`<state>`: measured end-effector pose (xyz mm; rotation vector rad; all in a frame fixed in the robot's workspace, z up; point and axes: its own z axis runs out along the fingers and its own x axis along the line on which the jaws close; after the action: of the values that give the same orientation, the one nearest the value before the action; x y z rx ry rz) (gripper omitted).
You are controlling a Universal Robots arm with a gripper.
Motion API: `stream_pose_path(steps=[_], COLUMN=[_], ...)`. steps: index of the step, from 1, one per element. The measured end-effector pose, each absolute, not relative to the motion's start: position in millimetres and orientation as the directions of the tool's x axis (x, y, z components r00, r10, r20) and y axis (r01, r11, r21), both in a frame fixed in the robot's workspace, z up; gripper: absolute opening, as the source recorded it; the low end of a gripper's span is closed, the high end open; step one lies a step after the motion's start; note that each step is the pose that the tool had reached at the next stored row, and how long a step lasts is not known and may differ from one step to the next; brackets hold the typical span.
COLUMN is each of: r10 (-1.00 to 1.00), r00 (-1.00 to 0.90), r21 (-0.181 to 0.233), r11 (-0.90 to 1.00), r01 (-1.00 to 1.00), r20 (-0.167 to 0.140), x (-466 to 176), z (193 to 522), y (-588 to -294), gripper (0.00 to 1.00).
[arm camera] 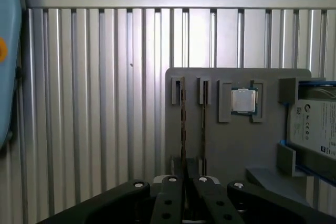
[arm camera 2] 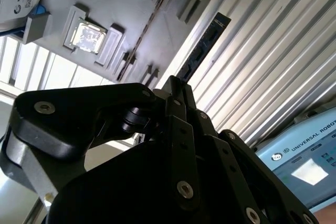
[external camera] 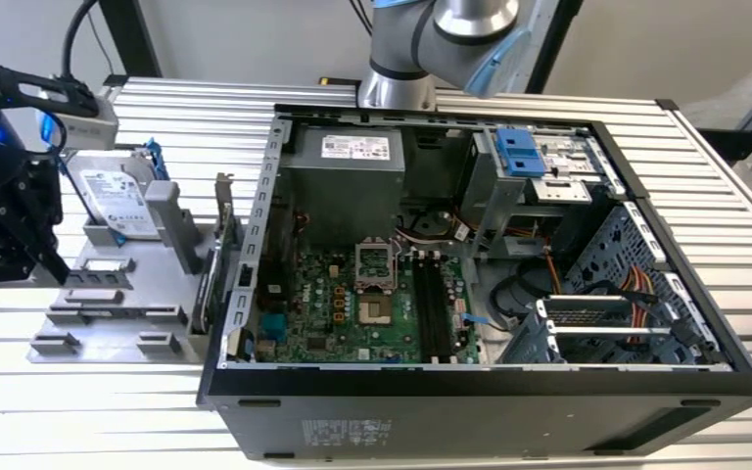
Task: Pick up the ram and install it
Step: 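Pick up the ram and move it above insertion slot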
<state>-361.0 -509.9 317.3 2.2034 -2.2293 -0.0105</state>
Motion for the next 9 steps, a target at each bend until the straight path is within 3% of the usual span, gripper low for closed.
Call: stream_pose_path(steps=[9], r10=[-1.0], r00=[-0.012], r21=[0.01], r11=[0.012], r01=[-1.0], r20=[0.0], x=[-361.0], z=[322.9], y=[-509.9], gripper=[0.0])
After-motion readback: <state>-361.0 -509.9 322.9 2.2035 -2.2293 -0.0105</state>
